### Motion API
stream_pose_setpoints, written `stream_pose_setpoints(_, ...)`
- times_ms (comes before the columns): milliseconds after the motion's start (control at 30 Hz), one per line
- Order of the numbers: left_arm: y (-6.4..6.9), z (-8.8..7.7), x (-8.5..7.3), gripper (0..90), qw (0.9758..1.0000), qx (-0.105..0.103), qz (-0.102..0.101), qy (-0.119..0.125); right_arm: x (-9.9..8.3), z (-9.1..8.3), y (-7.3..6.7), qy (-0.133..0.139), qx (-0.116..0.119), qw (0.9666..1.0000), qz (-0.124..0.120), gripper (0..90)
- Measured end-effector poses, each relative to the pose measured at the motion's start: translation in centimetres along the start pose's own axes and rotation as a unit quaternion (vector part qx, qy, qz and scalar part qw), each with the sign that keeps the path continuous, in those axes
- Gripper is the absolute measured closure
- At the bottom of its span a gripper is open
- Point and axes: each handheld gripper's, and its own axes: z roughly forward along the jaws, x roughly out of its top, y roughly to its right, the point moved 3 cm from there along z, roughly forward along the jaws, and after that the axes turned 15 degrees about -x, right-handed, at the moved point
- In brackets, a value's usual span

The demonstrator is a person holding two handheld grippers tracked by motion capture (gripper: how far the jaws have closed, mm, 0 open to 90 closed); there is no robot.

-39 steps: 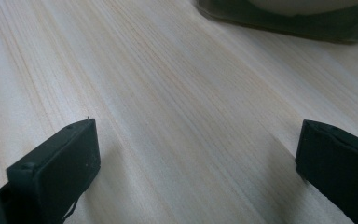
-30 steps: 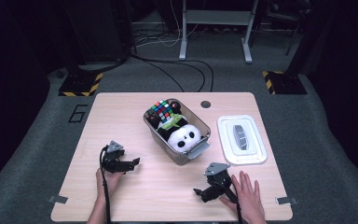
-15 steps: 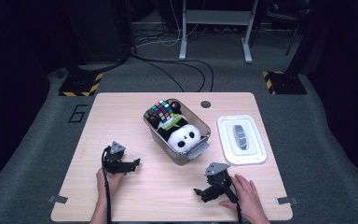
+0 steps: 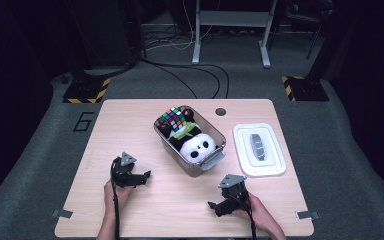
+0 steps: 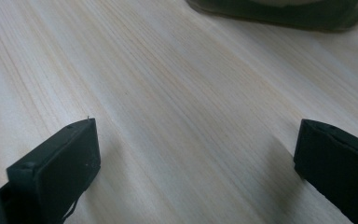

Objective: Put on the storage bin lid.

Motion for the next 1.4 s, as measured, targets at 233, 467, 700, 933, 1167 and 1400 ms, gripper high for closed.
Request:
stream_pose_setpoints(233, 0.0, 0.0, 0.0, 14.5, 1.0000, 0.000, 0.000, 0.000, -0.2, -0.9, 0.9, 0.000, -0.009, 1.0000, 0.000, 13.0)
stream_pose_setpoints(467, 0.1, 0.1, 0.1, 14.4, 1.0000, 0.001, -0.001, 0.001, -0.2, -2.0, 3.5, -0.008, -0.044, 0.9990, 0.003, 3.1)
stream_pose_setpoints(700, 0.1, 0.1, 0.1, 14.6, 1.0000, -0.001, 0.001, -0.002, -0.1, -2.5, 7.2, 0.008, -0.097, 0.9944, 0.042, 1.8)
stream_pose_setpoints(933, 0.1, 0.2, 0.1, 14.5, 1.0000, -0.001, 0.000, 0.000, 0.1, -2.1, 11.1, 0.020, -0.100, 0.9872, 0.123, 0.0)
stream_pose_setpoints(1167, 0.1, 0.2, 0.1, 14.6, 1.0000, -0.002, 0.001, 0.000, 0.9, -1.2, 14.3, -0.008, -0.180, 0.9736, 0.141, 4.3)
stream_pose_setpoints(1400, 0.1, 0.2, 0.1, 14.6, 1.0000, -0.001, 0.001, 0.000, 1.3, -0.2, 16.9, -0.001, -0.215, 0.9631, 0.162, 22.0)
